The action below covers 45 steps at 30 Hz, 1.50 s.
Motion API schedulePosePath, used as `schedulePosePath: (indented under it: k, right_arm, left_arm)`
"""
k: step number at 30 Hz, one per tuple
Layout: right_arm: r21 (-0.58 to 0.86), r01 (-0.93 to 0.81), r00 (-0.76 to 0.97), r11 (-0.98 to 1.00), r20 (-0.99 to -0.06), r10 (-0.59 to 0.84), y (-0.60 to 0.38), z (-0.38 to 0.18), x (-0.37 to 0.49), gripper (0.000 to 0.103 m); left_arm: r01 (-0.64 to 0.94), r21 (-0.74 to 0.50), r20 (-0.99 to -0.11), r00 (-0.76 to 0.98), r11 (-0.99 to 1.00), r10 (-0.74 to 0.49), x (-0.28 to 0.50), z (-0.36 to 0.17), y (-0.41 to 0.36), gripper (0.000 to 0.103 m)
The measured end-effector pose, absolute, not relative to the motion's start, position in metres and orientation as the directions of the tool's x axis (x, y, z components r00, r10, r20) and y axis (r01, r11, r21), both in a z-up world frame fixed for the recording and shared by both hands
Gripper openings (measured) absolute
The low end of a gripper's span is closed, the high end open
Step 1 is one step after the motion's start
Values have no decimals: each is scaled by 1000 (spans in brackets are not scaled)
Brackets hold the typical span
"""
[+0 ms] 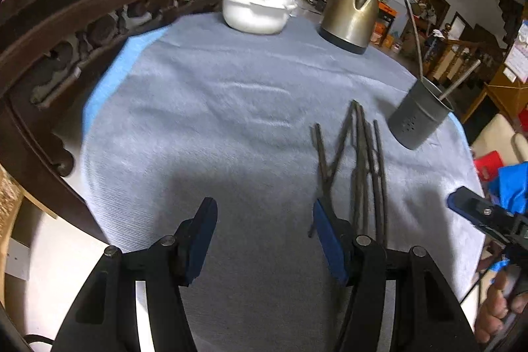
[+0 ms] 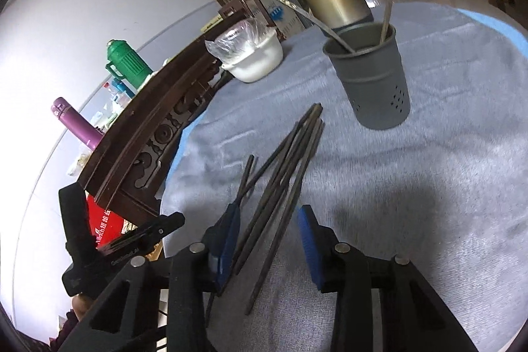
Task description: Organize utensils
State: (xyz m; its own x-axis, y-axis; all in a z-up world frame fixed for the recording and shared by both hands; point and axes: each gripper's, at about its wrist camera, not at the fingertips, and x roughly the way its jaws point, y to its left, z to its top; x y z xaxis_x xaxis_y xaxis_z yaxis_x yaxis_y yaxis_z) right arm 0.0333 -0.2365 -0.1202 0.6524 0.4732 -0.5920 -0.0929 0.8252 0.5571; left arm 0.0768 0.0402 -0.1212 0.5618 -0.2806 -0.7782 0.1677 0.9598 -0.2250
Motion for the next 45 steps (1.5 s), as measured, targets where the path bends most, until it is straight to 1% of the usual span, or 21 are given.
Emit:
schedulePosePath:
  k: [2,5,7,9,10,11,12,14,16,17,18,20,28,34,35,38,40,42,43,45]
  right_arm:
    - [557,-86,646,826,-600,472,-235,-123,35,40]
    - [554,-79,638,829,-611,469,-233,-127,37,40]
    - [554,-75,637,829,-613,467,-234,-128,38,40]
    - [558,-69,638,827,-612,467,-236,-128,38,40]
    - [562,-66,640,824,-610,467,-238,-128,38,40]
    - [565,-65,641,822,-609,468,-240,-129,38,40]
    - [568,-62,642,821,-607,468,-241,-129,38,40]
    - [574,-59,641,817,-606,471,-243,-130,37,40]
    - [581,-56,639,812,-604,476,-244,-132,37,40]
    - [581,-55,640,812,-604,476,-244,-132,37,40]
    - [583,-55,639,810,-603,478,-245,-132,37,40]
    - [587,-53,640,808,-601,479,-246,-132,37,40]
    - [596,-33,636,802,-607,477,-253,-136,40,40]
    - [539,-34,630,841,-642,437,-245,-131,61,40]
    - [533,-31,631,846,-646,430,-245,-131,66,38]
    - [492,-27,632,870,-666,396,-241,-129,88,26]
    - [462,-15,619,887,-692,372,-238,-132,105,24]
    - [432,6,607,902,-718,339,-234,-136,122,17]
    - [416,19,601,909,-732,323,-233,-139,130,17]
    - [401,39,585,915,-751,304,-230,-143,145,16]
  left_arm:
    - [198,-233,-780,546,952,-305,76,-124,33,61]
    - [233,-236,-785,527,943,-326,76,-128,26,57]
    - [247,-234,-790,516,940,-332,77,-131,23,53]
    - [261,-235,-796,500,936,-340,78,-135,20,41]
    - [266,-240,-801,489,934,-345,79,-137,18,39]
    - [273,-248,-805,476,930,-354,80,-139,16,35]
    - [280,-254,-807,467,926,-363,80,-140,14,33]
    - [302,-263,-805,454,916,-381,80,-142,9,33]
    - [314,-252,-812,445,915,-377,82,-146,4,30]
    - [315,-249,-818,438,916,-373,84,-148,3,22]
    - [319,-261,-816,432,911,-385,86,-150,3,16]
    - [314,-283,-813,423,906,-401,90,-150,4,10]
    - [320,-313,-802,415,894,-429,86,-147,5,6]
    - [305,-351,-795,402,885,-454,70,-143,13,5]
    - [308,-351,-796,400,884,-455,66,-142,14,5]
    - [322,-370,-799,368,872,-475,52,-145,13,5]
    - [339,-375,-807,338,863,-484,44,-148,10,5]
    - [363,-378,-811,314,852,-494,38,-150,10,5]
    - [368,-365,-814,320,855,-485,36,-149,10,6]
    - [361,-358,-813,334,861,-478,36,-147,15,18]
